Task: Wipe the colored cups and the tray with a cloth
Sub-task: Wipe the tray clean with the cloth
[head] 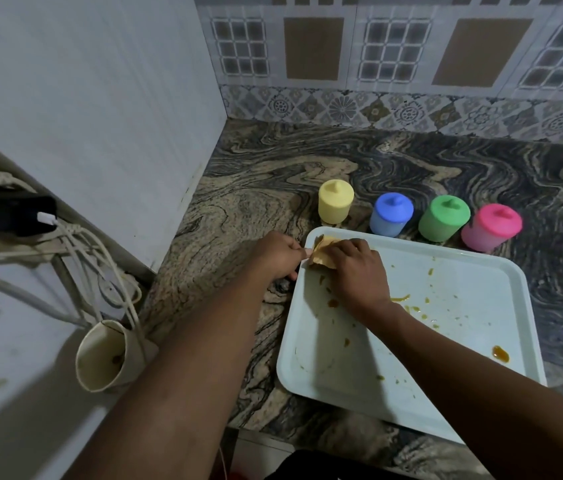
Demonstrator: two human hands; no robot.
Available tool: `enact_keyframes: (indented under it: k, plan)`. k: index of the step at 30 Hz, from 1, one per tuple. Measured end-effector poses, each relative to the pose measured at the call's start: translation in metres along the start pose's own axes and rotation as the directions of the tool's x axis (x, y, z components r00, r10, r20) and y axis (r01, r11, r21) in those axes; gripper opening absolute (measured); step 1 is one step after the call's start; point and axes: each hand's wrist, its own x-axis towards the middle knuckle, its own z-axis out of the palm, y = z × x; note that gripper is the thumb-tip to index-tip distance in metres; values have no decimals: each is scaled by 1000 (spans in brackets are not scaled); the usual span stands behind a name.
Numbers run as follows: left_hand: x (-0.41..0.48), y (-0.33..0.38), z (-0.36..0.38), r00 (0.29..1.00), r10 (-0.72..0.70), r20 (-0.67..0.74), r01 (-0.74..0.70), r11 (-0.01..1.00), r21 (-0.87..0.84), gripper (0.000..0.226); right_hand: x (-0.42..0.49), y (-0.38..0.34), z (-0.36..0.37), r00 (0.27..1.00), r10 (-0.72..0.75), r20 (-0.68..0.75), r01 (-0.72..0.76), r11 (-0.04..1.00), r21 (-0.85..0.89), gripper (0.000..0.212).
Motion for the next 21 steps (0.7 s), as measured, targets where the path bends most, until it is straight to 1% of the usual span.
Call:
enact_keyframes:
  k: [5, 8, 10, 13, 16, 18, 21]
  plan:
    - [3, -1, 0, 1000, -11, 13, 11, 1000, 18, 25, -29, -12, 6, 996, -86, -13, 86, 996, -29, 42]
    - [4, -1, 1, 1000, -12, 13, 12, 1000, 23, 28, -57, -21, 10, 984, -169, -48, 168, 986, -13, 48]
    - [3, -1, 1, 1000, -16, 3, 16, 999, 27, 28, -75, -26, 13, 974, -224, -36, 223, 975, -16, 47]
    - [3, 0, 1, 1000, -21, 1, 21, 999, 42, 30, -101, -32, 15, 954, -300, 19, 300, 954, 22, 40]
    - [3, -1, 2, 1000, -25, -8, 26, 999, 41, 33, -125, -35, 15, 917, -392, 73, 385, 918, 95, 43]
    - [2, -1, 4, 999, -18, -26, 19, 999, 45, 33, -138, -35, 11, 893, -437, 106, 426, 898, 112, 44]
    - [1, -4, 8, 999, 9, -47, -7, 999, 49, 35, -149, -31, 4, 882, -438, 171, 411, 895, 174, 44]
